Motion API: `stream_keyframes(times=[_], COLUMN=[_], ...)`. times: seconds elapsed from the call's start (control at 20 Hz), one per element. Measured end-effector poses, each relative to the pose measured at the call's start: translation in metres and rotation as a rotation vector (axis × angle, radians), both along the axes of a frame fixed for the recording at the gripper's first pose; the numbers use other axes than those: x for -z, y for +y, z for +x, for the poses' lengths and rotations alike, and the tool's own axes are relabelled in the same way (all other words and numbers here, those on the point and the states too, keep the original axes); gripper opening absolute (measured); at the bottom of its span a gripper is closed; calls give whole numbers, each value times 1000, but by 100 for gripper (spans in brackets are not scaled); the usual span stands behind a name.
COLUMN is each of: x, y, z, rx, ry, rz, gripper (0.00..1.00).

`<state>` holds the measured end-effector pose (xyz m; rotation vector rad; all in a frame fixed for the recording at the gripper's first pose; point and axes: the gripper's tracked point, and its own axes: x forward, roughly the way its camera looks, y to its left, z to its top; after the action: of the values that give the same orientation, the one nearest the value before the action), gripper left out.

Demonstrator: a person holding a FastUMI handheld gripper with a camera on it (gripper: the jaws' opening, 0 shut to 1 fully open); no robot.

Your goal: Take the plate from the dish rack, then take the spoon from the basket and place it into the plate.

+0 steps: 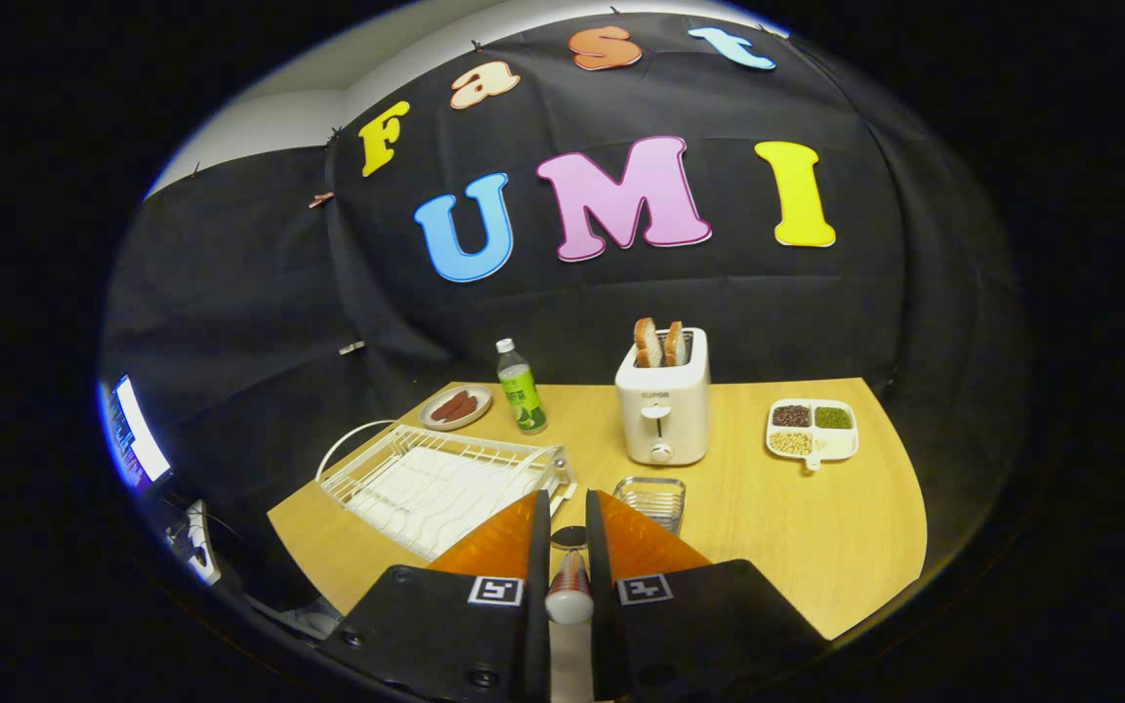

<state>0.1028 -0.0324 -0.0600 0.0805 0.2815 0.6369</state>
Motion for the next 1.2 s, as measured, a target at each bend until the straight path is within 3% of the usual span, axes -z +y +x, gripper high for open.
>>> stream_keyframes(times=[0.45, 0.7, 1.2], x=[86, 116, 160], y=[25, 41, 21], z=[-52, -56, -82], rx=[-139, -181, -239], ry=[146, 175, 251], rz=[-110, -163, -282], gripper=[20, 21, 21])
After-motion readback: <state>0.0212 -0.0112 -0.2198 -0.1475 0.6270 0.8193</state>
